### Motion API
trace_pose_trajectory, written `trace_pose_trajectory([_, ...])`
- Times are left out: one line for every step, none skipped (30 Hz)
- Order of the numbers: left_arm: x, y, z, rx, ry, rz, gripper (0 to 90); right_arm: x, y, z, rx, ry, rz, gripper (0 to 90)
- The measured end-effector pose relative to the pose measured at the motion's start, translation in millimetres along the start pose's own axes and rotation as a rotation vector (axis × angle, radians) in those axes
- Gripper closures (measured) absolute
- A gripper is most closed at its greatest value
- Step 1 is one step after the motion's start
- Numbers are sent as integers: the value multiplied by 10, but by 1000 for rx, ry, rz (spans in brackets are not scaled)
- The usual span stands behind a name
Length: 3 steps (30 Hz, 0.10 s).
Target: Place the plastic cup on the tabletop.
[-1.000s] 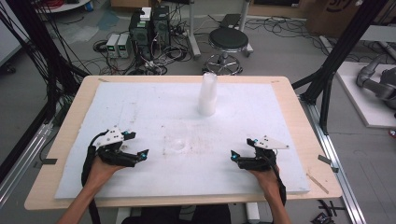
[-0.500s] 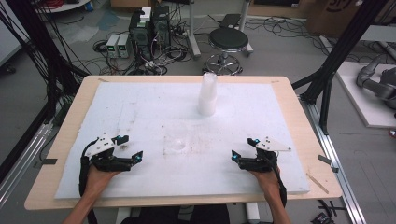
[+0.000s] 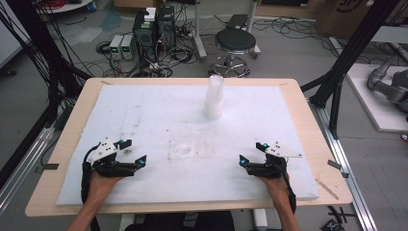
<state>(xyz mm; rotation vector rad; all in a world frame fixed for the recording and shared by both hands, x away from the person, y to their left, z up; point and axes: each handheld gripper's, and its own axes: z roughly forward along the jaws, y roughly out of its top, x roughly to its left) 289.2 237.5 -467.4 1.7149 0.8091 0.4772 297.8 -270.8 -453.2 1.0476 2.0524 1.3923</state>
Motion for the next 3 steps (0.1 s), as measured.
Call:
trace_pose_trajectory([-2, -1, -2, 0, 0, 4, 118, -3, 0, 0, -2, 3, 3, 148])
trace_pose_trajectory([-4, -2, -3, -1, 1, 4, 119, -2, -1, -1, -1, 4, 8, 148])
trace_pose_trajectory([-6, -3, -6, -3, 1, 4, 120, -3, -1, -1, 0, 4, 10, 148])
